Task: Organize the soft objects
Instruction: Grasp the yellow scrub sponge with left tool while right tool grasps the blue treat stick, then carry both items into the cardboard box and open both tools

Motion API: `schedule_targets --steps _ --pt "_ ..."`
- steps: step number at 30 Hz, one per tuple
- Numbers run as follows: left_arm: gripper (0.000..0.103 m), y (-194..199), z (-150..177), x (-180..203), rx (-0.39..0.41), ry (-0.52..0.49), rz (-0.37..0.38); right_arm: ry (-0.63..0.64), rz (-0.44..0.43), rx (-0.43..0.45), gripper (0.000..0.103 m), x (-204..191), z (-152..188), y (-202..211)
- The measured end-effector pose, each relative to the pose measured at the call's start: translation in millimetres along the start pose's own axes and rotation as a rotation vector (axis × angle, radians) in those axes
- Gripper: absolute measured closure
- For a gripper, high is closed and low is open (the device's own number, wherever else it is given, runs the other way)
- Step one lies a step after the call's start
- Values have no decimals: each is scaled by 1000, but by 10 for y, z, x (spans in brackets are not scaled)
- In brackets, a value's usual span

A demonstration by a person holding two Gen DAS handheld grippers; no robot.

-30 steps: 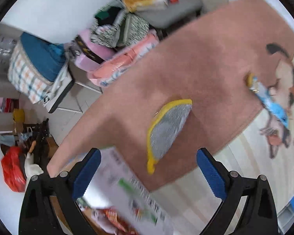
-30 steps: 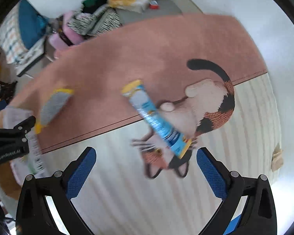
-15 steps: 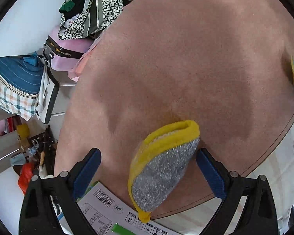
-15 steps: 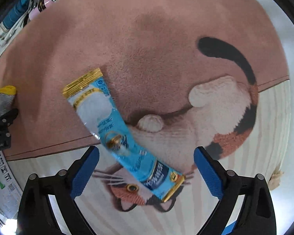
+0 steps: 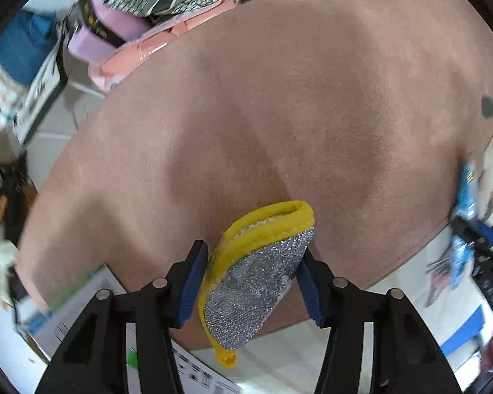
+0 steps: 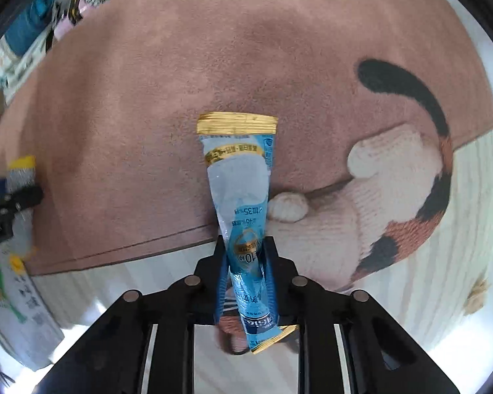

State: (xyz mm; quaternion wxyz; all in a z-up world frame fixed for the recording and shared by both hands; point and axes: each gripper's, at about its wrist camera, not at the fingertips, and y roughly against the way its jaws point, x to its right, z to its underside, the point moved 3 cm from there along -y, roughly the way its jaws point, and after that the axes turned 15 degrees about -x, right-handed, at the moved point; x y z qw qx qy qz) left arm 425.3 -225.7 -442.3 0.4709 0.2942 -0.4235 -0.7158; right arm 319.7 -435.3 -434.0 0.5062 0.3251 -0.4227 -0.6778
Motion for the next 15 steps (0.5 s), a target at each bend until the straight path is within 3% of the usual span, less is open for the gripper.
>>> schedule_targets --steps 4,8,12,15 --pt "53 135 203 -79 33 48 126 -37 -101 23 83 10 203 59" --pt "53 361 603 -250 112 93 270 -19 -217 71 83 -135 563 303" --pt "53 646 1182 -582 218 144 374 59 -282 130 83 -499 1019 629" --pt "53 857 1697 -923 304 196 407 132 -322 172 83 -957 1389 869"
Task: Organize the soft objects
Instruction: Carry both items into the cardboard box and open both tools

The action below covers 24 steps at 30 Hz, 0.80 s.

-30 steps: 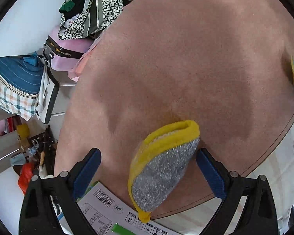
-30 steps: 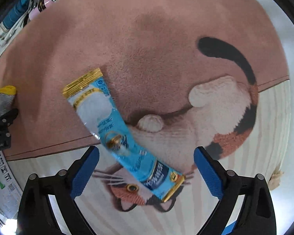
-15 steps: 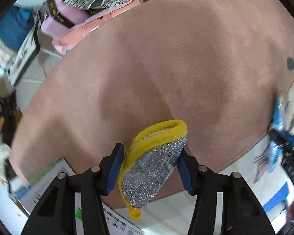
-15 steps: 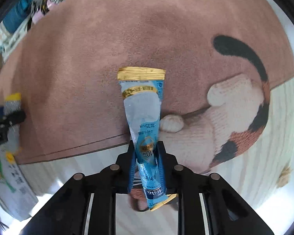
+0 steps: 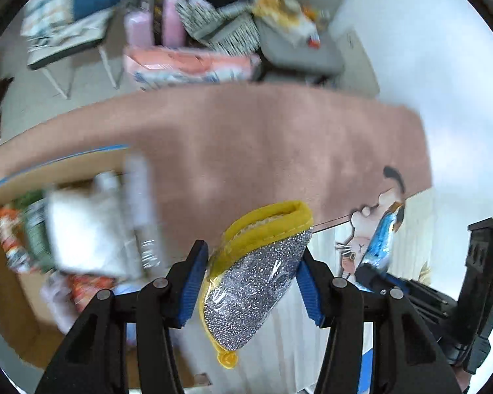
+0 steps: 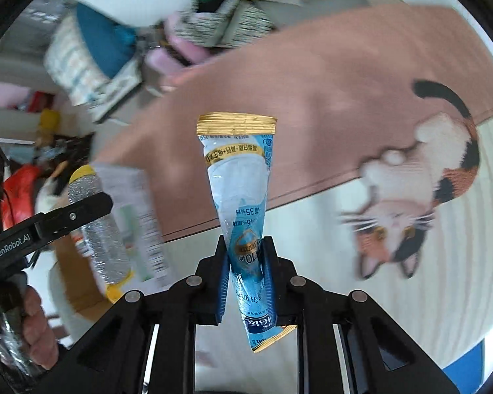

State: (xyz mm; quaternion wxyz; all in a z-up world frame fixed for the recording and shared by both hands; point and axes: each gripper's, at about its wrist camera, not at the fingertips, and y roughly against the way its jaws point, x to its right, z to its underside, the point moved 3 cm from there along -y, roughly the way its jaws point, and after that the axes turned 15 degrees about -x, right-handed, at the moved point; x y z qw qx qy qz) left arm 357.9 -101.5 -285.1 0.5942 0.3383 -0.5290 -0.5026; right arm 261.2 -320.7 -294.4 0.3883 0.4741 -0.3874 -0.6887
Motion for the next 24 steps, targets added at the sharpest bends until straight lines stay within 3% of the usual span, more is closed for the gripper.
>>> schedule_targets --steps 4,7,10,17,24 --pt "53 552 450 -550 95 62 2 101 -42 13 83 -805 182 124" --pt "53 856 785 -1032 145 130 -44 164 -42 18 83 -1422 362 79" --pt "53 947 1023 -1517 159 198 -64 203 -13 9 83 -1929 450 -68" --pt "53 756 1207 -2438 103 333 -51 198 97 -35 83 -2599 255 -554" --pt "53 341 1096 -2960 -6 405 -27 193 264 -27 83 -2765 -129 -944"
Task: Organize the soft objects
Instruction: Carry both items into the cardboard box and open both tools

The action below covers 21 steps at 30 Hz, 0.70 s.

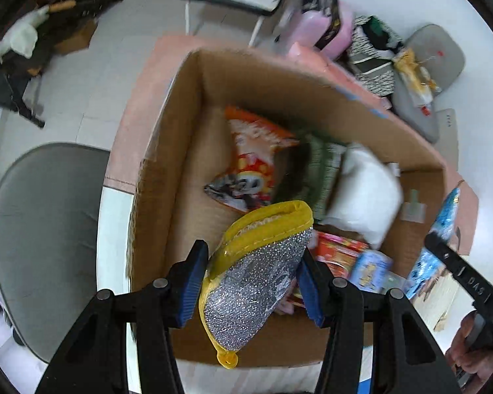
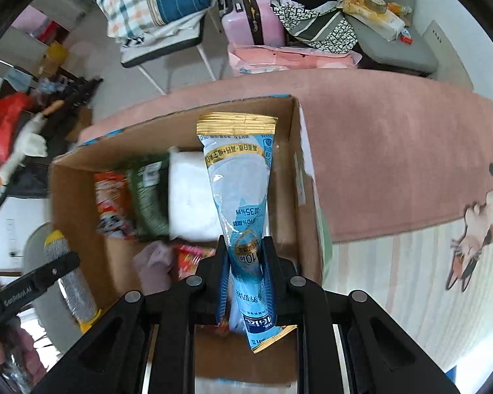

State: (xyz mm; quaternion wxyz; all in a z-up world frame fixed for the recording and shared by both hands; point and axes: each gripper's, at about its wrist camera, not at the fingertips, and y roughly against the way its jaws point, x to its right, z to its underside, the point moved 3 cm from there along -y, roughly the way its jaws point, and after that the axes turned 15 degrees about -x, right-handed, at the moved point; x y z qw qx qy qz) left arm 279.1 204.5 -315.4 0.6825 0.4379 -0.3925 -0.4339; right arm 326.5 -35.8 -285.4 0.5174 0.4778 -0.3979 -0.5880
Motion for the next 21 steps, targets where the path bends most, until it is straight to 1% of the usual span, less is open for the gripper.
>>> schedule_targets --steps 2,5,9,10,11,12,13,15,16,17,18,19,20,21 --pt "53 -121 -61 -79 -30 10 0 -3 46 3 83 -27 -121 -84" --pt "52 -276 -137 -138 -66 23 -8 -20 89 -10 83 -24 -277 -228" --pt "51 -369 -138 -149 -96 17 -41 -39 115 -19 81 16 -408 -365" --pt "51 -350 -118 -144 -100 16 -36 -38 126 -13 77 18 -415 -365" --pt "50 -336 -110 -138 -102 13 -33 -31 129 -9 68 15 -417 -373" --pt "44 -317 -101 -137 -99 12 -31 -32 125 -8 63 19 -415 -364" --pt "40 -283 -87 -138 -94 12 -25 -31 123 -6 54 20 -432 -370" --pt "35 -241 -61 -161 -76 18 -25 -24 119 -1 52 10 -419 -330" --pt "31 -212 -34 -165 -67 9 -30 -15 124 -2 47 -1 -413 -321" --pt "27 -193 -9 -171 -63 3 -37 -6 122 -5 39 -20 -391 -301" --pt "26 -179 18 -180 -60 -1 -29 -4 115 -5 33 -30 -371 -284" --pt "25 -161 53 -192 -59 -2 -28 -1 108 -4 24 -47 -344 -262" --pt "22 -150 93 -199 -57 -5 -27 5 100 -1 21 -68 -306 -237" --pt "15 -146 126 -211 -56 -12 -18 10 98 1 19 -84 -279 -222"
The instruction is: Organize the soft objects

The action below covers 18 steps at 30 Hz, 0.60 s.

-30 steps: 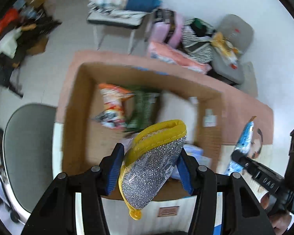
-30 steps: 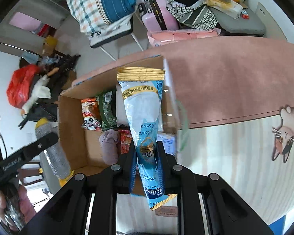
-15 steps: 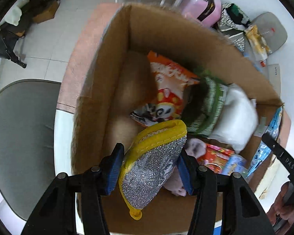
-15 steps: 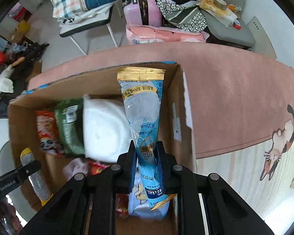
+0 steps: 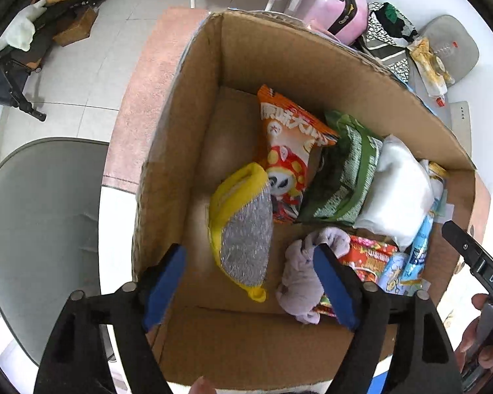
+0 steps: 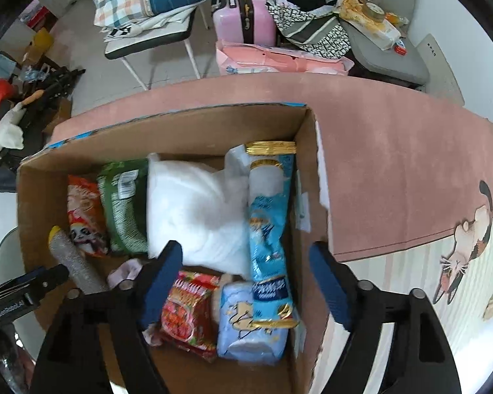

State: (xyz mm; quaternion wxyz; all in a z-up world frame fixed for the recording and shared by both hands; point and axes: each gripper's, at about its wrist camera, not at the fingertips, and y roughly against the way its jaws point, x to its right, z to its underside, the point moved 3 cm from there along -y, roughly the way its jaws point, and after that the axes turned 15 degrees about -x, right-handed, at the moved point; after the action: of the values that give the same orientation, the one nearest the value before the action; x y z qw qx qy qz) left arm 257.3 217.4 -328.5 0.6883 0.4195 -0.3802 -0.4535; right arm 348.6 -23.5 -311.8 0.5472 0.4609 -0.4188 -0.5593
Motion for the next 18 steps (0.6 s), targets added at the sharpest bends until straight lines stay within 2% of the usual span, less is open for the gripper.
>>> schedule_targets --steps 2,4,9,18 --pt "8 15 87 -36 -1 -8 5 14 0 -1 7 -35 67 4" --pt "4 24 134 -6 15 -18 -24 34 -9 -8 0 -80 172 -12" --pt "4 31 337 35 46 -46 -47 69 1 -19 0 -164 457 -61" --pt "4 75 615 259 143 -94 -128 50 -15 22 0 -101 915 26"
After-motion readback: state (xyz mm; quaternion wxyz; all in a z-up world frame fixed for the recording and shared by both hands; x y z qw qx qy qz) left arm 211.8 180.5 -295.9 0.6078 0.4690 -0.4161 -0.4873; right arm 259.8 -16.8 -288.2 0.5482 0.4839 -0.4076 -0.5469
